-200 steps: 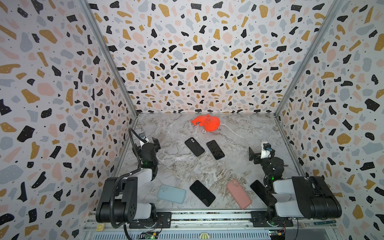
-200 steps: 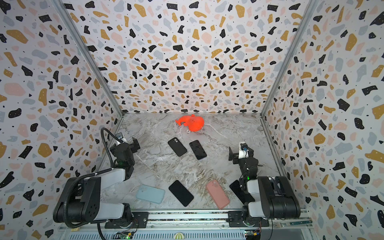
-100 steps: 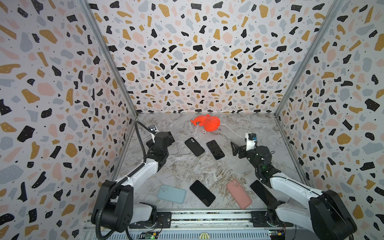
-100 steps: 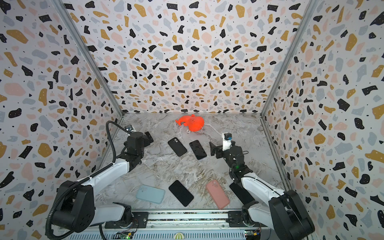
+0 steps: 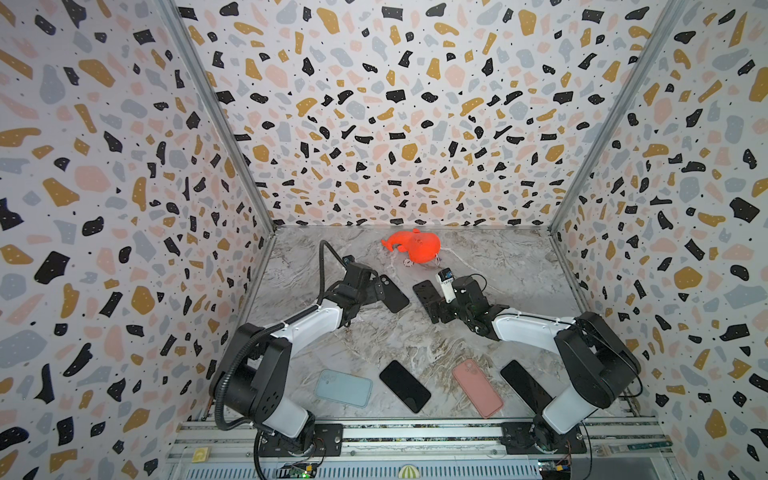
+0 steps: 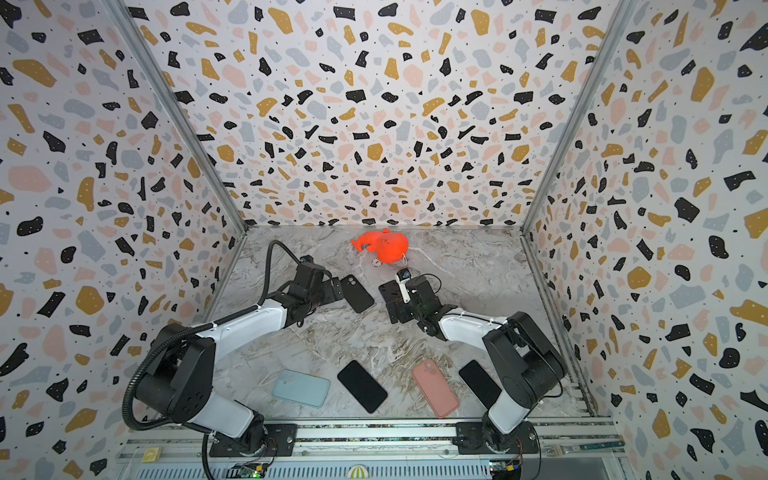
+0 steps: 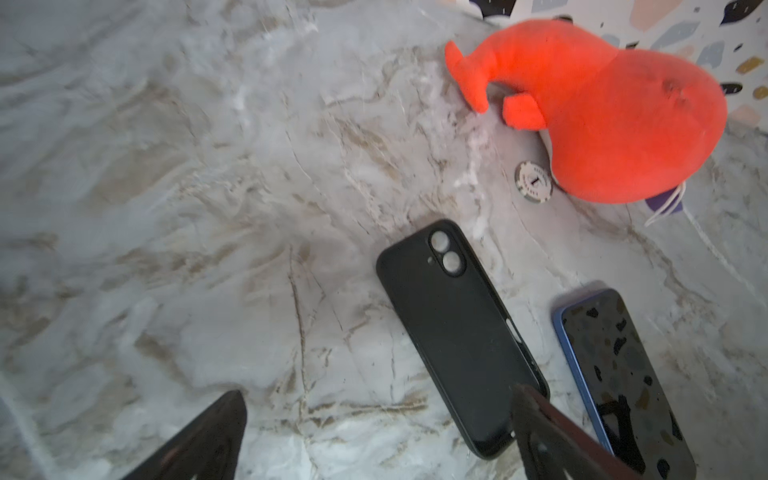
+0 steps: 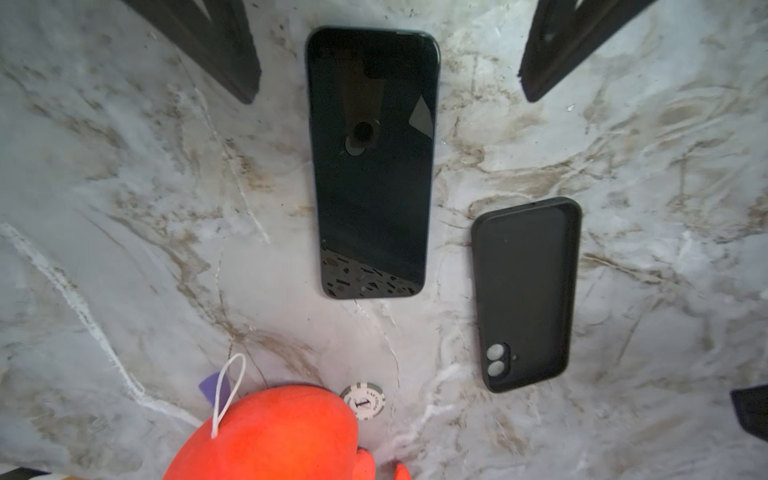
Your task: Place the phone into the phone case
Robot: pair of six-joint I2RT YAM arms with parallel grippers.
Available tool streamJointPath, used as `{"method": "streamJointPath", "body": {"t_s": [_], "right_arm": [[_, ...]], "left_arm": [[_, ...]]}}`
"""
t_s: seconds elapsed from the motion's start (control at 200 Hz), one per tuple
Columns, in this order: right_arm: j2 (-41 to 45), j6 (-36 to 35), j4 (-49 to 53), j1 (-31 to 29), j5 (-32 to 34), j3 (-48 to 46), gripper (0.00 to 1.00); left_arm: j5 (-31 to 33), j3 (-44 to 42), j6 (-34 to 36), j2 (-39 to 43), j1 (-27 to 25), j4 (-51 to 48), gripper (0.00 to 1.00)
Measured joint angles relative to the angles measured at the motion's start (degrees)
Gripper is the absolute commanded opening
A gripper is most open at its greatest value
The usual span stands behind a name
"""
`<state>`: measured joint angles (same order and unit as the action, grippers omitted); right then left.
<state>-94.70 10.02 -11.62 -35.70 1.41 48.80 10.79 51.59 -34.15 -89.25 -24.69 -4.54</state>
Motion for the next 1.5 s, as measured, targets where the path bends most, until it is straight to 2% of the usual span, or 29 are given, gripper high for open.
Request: {"method": "streamJointPath", "body": {"t_s": [0.285, 0.606, 1.031, 1.502], "right_arm": [[-4.8, -2.6, 8.2, -0.5, 3.9, 6.6, 0.96], [-6.9, -3.5, 11.7, -0.8, 3.5, 8.7, 0.93], [-11.3, -3.5, 13.7, -0.8, 3.1, 12.6, 0.90], [-16.2, -1.8, 15.1, -0.9, 3.4, 17.1, 0.83]], "left_arm": [[-9.4, 2.0, -0.2, -3.8, -0.4, -1.6, 1.00], [-16.0, 1.9, 0.1, -5.0, -0.5, -0.4, 1.00], [-18.0, 1.9, 0.2, -5.0, -0.5, -0.1, 1.00], [-18.8, 1.9, 0.0, -5.0, -0.5, 0.1, 0.99]]}}
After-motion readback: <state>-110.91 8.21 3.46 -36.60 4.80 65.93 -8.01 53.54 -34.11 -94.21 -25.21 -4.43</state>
